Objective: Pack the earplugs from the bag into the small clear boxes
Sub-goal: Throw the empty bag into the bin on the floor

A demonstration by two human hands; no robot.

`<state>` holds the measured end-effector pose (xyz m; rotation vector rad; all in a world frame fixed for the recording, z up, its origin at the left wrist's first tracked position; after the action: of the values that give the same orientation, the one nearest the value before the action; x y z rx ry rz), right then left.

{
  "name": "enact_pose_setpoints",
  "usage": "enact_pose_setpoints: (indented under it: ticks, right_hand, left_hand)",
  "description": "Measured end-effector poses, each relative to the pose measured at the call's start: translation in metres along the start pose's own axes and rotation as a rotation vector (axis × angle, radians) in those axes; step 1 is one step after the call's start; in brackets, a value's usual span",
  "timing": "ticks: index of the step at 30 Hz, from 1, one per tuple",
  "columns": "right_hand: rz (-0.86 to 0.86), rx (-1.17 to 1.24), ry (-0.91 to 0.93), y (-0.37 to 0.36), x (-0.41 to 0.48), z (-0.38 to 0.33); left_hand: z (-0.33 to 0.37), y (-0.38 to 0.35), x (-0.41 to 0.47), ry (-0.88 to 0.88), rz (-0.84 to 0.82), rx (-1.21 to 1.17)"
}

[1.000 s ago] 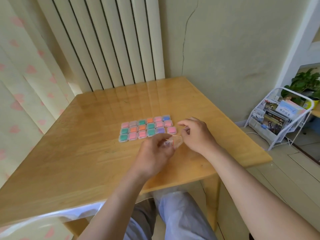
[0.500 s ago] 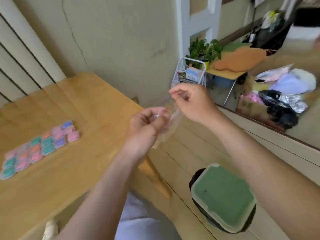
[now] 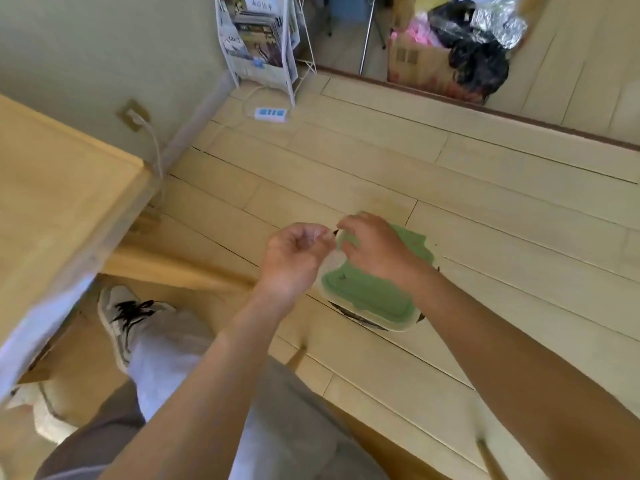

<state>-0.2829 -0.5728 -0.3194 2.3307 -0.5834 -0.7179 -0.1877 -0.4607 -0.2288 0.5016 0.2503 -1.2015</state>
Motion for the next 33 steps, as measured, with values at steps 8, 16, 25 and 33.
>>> enact_pose_setpoints:
  ticks: [8, 16, 25, 33]
  right_hand:
    - [-0.348, -0.499, -0.238, -0.106, -0.007, 0.057]
    - [-0.354, -0.664, -0.246, -0.128, -0.004, 0.069]
    - [-0.389, -0.549, -0.157, -0.097, -0.018, 0.041]
    - [-0.211, -0.063, -0.071, 0.051, -0.019, 0.023]
  left_hand:
    - [-0.047, -0.004, 0.015, 0.092, 0.064, -0.060]
    - [-0.055, 0.005, 0.019, 0.112, 0.101, -0.115]
    - [-0.065, 0.015, 0.017, 0.140, 0.143, -0.148]
    - [-0.086, 0.024, 0.016, 0.249, 0.188, -0.437]
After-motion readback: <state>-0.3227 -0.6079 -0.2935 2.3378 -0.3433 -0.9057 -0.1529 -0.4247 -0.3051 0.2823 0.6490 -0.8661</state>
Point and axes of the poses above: each hand's wrist, its own x-axis towards the middle knuckle, its own y-axis out of the back of the hand, z = x × y, the point moved 7 cm from there along x, towards the middle knuckle, and after that the axes turned 13 degrees about -z, right-handed, at the moved point
